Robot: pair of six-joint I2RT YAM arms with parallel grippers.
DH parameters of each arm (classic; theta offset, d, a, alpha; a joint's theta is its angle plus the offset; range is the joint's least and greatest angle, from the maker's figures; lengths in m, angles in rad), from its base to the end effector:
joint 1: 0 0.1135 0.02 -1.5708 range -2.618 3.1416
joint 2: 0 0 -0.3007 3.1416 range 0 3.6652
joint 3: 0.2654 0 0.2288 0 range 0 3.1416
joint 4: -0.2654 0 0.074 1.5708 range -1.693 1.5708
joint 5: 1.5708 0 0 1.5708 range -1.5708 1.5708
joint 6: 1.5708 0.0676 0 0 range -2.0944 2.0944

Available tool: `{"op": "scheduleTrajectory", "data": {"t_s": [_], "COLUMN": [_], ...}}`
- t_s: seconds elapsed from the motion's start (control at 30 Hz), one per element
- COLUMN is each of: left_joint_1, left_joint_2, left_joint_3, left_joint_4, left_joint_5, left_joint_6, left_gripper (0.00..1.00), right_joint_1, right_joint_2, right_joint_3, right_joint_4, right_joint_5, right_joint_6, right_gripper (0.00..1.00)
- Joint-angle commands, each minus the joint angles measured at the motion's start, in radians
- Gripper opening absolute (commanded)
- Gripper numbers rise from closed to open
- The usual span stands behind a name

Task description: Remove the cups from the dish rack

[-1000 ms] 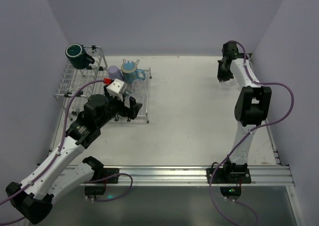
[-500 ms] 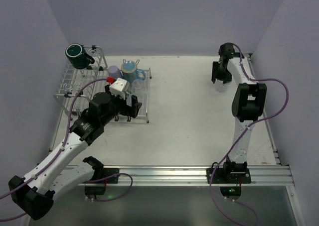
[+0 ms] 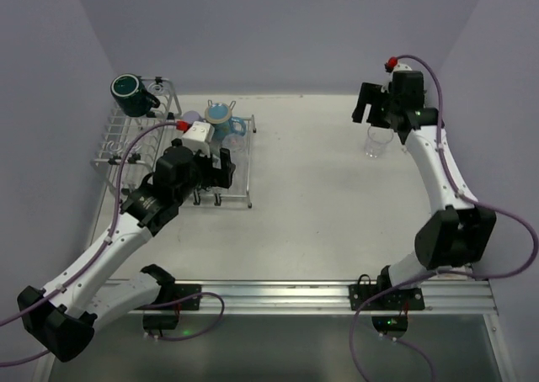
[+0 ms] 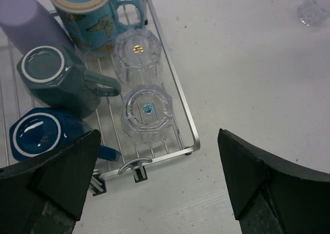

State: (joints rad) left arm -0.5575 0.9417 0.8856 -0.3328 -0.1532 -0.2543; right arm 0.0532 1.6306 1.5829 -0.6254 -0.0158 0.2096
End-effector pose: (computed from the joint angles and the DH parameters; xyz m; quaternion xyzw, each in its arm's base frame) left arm 0.1728 -0.0956 0.3508 0.0829 0.8249 -0.1610 0.5355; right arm 0.3715 0.0209 0.3748 0.0670 0.8984 0.0639 0.4292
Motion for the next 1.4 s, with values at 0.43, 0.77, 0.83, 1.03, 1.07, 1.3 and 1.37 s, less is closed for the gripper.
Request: {"op": "scheduleTrajectory", "data": {"t_s": [0.43,0.77,0.83,1.03,1.07,1.3,1.37], "left_joint_1": [0.056,0.511,0.557,0.619,0.633,0.668,0.668], "left_joint_2": [0.181,0.451,0.500,0.641,0.651,0.741,0.755], "left_joint_3": [0.576,0.895,0.953,1.096,1.098,1.144,1.142], "left_joint_4": [-0.120,-0.262,-0.285,-0.407,-0.408,-0.459,-0.463], "left_joint_5": [-0.678,-0.298,-0.229,-0.174,-0.160,-0.077,-0.075], "left_joint_6": [0.089,-0.085,-0.094,-0.063,-0.065,-0.048,-0.046], "left_gripper": [1.00,1.00,1.00,1.00,1.00,1.00,1.00], "right_joint_1": [0.260,0.260,0.261,0.284,0.287,0.307,0.319], "right_joint_2": [-0.324,-0.337,-0.333,-0.307,-0.304,-0.295,-0.287], "right_joint_3": [-0.462,-0.482,-0.478,-0.457,-0.455,-0.446,-0.436], "right_joint_4": [0.546,0.567,0.572,0.543,0.541,0.533,0.518], "right_joint_5": [-0.352,-0.426,-0.456,-0.467,-0.469,-0.474,-0.470], "right_joint_6": [0.186,0.180,0.185,0.163,0.163,0.148,0.136], "right_gripper": [0.87,0.95,0.95,0.95,0.95,0.95,0.95]}}
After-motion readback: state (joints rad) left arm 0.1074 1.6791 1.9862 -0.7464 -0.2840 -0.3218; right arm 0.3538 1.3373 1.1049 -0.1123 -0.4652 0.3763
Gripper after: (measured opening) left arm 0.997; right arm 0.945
